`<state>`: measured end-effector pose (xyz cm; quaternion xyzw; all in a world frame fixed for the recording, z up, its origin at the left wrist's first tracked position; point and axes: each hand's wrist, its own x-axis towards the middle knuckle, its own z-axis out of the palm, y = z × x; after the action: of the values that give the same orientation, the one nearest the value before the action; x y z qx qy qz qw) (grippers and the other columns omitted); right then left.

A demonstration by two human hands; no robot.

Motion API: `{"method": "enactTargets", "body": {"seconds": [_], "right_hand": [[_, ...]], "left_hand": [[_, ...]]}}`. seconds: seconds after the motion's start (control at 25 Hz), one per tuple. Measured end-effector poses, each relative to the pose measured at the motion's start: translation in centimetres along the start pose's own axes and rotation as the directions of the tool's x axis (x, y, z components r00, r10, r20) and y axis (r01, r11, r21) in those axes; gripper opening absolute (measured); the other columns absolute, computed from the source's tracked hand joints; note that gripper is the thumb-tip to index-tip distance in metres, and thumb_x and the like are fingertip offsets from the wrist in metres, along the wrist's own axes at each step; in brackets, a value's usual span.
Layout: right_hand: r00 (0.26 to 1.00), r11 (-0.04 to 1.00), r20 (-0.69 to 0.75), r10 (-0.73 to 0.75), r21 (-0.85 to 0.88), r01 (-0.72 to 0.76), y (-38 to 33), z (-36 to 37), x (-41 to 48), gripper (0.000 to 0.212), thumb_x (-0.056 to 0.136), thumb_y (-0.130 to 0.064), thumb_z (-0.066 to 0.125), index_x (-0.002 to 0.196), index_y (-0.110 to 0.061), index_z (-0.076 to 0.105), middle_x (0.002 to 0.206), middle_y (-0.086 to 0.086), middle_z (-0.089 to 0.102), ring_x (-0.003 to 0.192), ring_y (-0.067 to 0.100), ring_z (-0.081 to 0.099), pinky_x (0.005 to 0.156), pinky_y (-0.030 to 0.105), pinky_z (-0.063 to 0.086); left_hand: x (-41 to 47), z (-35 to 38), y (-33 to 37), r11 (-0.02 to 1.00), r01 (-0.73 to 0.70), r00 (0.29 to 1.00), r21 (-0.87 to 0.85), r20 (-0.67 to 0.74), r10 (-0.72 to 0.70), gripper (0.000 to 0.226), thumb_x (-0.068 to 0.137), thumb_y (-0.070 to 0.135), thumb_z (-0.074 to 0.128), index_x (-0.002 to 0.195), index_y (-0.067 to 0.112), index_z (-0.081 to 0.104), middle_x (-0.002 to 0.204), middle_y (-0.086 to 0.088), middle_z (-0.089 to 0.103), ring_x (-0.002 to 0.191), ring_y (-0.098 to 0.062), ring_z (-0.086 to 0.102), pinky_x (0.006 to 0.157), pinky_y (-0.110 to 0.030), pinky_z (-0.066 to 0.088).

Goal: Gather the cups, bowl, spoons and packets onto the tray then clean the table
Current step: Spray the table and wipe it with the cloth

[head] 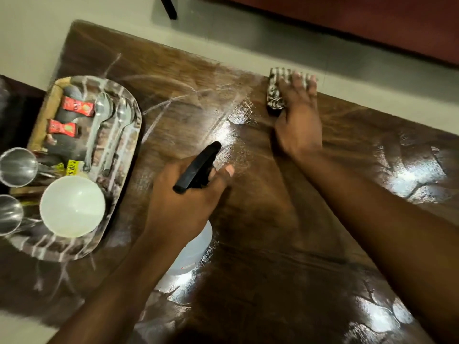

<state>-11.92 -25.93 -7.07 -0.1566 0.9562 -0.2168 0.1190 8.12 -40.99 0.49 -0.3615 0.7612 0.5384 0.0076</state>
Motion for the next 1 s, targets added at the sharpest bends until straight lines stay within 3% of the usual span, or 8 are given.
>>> {"method": "enactTargets", "body": {"seconds": [0.08, 0.16, 0.32, 0.48, 0.64, 0.84, 0.88, 1.0], "right_hand": [[0.998, 0.996, -0.022, 0.065, 0.057, -0.064, -2.8, 1.6, -1.3, 0.079, 0.094, 0.002, 0.046, 0.167, -0.028, 0.035, 0.179, 0.0, 0.018, 0.167, 0.033, 0.001, 0.133, 0.057, 0.02], [0.961, 0.97, 0.145, -0.235, -0.028, 0.241, -4.2, 3.5, -4.2, 0.077, 0.097, -0.002, 0.048, 0.168, -0.027, 0.033, 0.18, 0.001, 0.018, 0.167, 0.034, 0.002, 0.132, 0.058, 0.022], [0.49, 0.555, 0.447, -0.749, 0.018, 0.832, -3.6, 3.9, -5.2, 0.059, 0.107, -0.021, 0.05, 0.165, -0.026, 0.039, 0.178, -0.001, 0.024, 0.168, 0.028, 0.009, 0.123, 0.055, 0.038], [0.91, 0.906, 0.209, -0.359, -0.156, 0.393, -4.4, 2.9, 1.0, 0.077, 0.102, -0.007, 0.051, 0.169, -0.034, 0.026, 0.18, -0.003, 0.013, 0.168, 0.029, 0.003, 0.129, 0.061, 0.029], [0.976, 0.982, 0.144, -0.165, -0.07, 0.176, -8.0, 3.8, 1.6, 0.076, 0.101, -0.008, 0.052, 0.169, -0.032, 0.027, 0.18, -0.002, 0.013, 0.167, 0.031, 0.0, 0.133, 0.059, 0.021], [0.418, 0.521, 0.566, -0.711, 0.024, 0.853, -8.2, 4.6, -2.5, 0.071, 0.103, -0.019, 0.046, 0.169, -0.036, 0.026, 0.179, -0.008, 0.015, 0.168, 0.024, 0.004, 0.129, 0.05, 0.026], [0.453, 0.533, 0.556, -0.697, -0.021, 0.846, -7.7, 4.3, -1.6, 0.069, 0.103, -0.022, 0.042, 0.168, -0.039, 0.026, 0.179, -0.009, 0.015, 0.168, 0.024, 0.006, 0.128, 0.053, 0.03], [0.893, 0.905, 0.267, -0.363, -0.127, 0.406, -8.2, 4.2, 0.4, 0.074, 0.101, -0.012, 0.043, 0.168, -0.04, 0.026, 0.18, -0.007, 0.013, 0.167, 0.028, 0.006, 0.13, 0.058, 0.027]], "left_hand": [[-0.4, -0.8, -0.5, 1.0, -0.018, 1.0, -0.002, 0.022, 0.018, 0.039, 0.089, 0.044, 0.083, 0.072, 0.013, 0.066, 0.054, -0.009, 0.057, 0.038, -0.01, 0.05, 0.043, -0.015, 0.041], [-0.6, -1.2, -0.9, 1.0, -0.001, 1.0, 0.009, 0.027, 0.001, 0.034, 0.089, 0.045, 0.083, 0.074, 0.017, 0.069, 0.054, -0.004, 0.06, 0.039, -0.007, 0.053, 0.045, -0.015, 0.043], [-0.7, -1.8, -1.7, 1.0, 0.015, 1.0, -0.016, -0.013, -0.015, 0.027, 0.087, 0.043, 0.085, 0.077, 0.021, 0.072, 0.059, 0.003, 0.066, 0.046, -0.008, 0.061, 0.047, -0.018, 0.045], [-0.8, -2.6, -2.1, 0.998, 0.014, 1.0, -0.062, -0.006, -0.015, 0.037, 0.088, 0.038, 0.085, 0.071, 0.011, 0.065, 0.051, 0.0, 0.058, 0.043, -0.013, 0.058, 0.048, -0.015, 0.045], [-1.1, -4.0, -2.7, 0.996, 0.022, 1.0, -0.082, -0.005, -0.022, 0.033, 0.089, 0.04, 0.085, 0.075, 0.015, 0.069, 0.051, 0.006, 0.062, 0.043, -0.008, 0.062, 0.052, -0.027, 0.054], [-1.4, -5.3, -3.6, 0.999, 0.034, 0.999, -0.034, -0.013, -0.034, 0.026, 0.087, 0.04, 0.085, 0.079, 0.019, 0.072, 0.059, 0.004, 0.065, 0.051, -0.012, 0.063, 0.056, -0.043, 0.06], [-1.5, -5.5, -3.9, 0.999, 0.023, 1.0, -0.033, -0.008, -0.023, 0.028, 0.087, 0.04, 0.085, 0.078, 0.018, 0.07, 0.059, 0.001, 0.064, 0.049, -0.013, 0.062, 0.054, -0.038, 0.059], [-2.1, -6.2, -4.8, 1.0, -0.004, 1.0, -0.018, 0.007, 0.004, 0.033, 0.088, 0.038, 0.084, 0.071, 0.016, 0.065, 0.056, -0.005, 0.061, 0.044, -0.015, 0.056, 0.048, -0.019, 0.047]]}}
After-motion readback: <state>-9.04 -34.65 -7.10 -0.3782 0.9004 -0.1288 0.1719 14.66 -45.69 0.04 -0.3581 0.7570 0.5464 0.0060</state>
